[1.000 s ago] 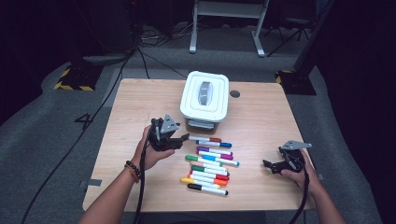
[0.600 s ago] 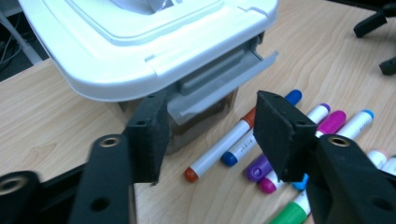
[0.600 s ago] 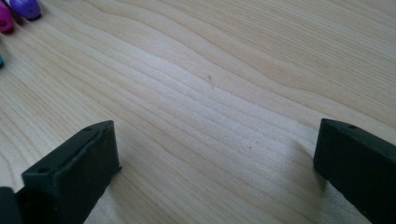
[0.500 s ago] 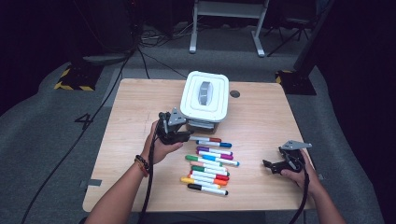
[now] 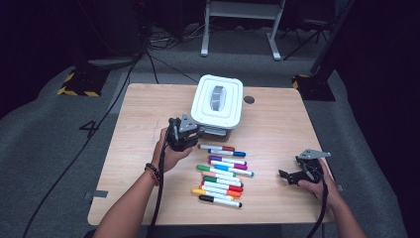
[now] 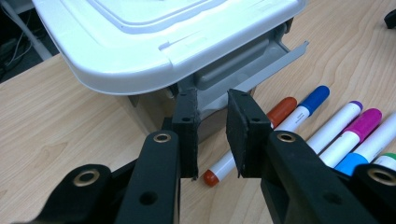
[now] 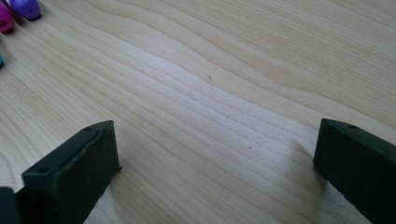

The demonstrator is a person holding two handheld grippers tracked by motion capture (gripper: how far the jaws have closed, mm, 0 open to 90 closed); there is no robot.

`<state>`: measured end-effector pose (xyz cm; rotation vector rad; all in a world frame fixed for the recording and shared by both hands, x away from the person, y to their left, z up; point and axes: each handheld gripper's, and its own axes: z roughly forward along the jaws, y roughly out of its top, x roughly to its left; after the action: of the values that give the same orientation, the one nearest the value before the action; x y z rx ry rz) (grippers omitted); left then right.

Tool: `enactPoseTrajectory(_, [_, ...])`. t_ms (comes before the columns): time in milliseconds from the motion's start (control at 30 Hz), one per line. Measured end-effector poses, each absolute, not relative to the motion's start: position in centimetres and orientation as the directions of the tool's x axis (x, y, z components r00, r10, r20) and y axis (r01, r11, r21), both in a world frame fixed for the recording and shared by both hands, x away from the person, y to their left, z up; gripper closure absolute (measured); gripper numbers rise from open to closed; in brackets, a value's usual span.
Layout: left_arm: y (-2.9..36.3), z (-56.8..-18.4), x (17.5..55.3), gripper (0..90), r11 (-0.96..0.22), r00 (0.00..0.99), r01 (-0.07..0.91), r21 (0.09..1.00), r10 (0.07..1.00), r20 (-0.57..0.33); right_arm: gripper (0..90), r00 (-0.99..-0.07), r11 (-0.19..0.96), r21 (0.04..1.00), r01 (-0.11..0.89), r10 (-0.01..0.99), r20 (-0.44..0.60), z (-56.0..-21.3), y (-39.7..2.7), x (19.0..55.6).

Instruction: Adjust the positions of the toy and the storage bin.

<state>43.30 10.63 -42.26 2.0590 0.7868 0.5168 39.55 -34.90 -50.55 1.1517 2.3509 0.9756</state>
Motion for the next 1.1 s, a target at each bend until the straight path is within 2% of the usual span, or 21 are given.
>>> enactPoseTrajectory(133, [11.4,-42.2,43.8,76.6,-0.420,0.693,0.364,0.831,0.718,0.060,0.2,-0.610,0.434,0.711,0.554,0.792,-0.008,-50.5,-34.9,39.6])
enactPoseTrajectory(333, [11.9,-42.2,44.2,71.8,-0.385,0.695,0.391,0.836,0.719,0.006,0.2,-0.610,0.434,0.711,0.554,0.792,-0.008,-50.5,-34.9,39.5])
enactPoseTrajectory(500, [10.9,-42.3,43.9,52.6,-0.366,0.693,0.412,0.835,0.721,-0.026,0.2,-0.610,0.434,0.711,0.554,0.792,-0.008,-50.5,-34.9,39.5])
enactPoseTrajectory(567, [10.6,-42.4,44.0,51.2,-0.364,0.689,0.417,0.833,0.725,-0.028,0.2,-0.610,0.434,0.711,0.554,0.792,-0.008,-50.5,-34.9,39.5])
enactPoseTrajectory(767, [9.4,-42.3,42.7,55.0,-0.464,0.705,0.321,0.825,0.699,0.119,0.2,-0.610,0.434,0.711,0.554,0.792,-0.008,-50.5,-34.9,39.5])
enactPoseTrajectory(1067, [8.6,-41.4,42.0,58.1,-0.517,0.735,0.242,0.821,0.650,0.193,0.2,-0.610,0.434,0.711,0.554,0.792,-0.008,-50.5,-34.9,39.5])
enactPoseTrajectory(1100, [8.2,-41.4,41.7,58.5,-0.530,0.762,0.217,0.820,0.617,0.198,0.2,-0.610,0.434,0.711,0.554,0.792,-0.008,-50.5,-34.9,39.5])
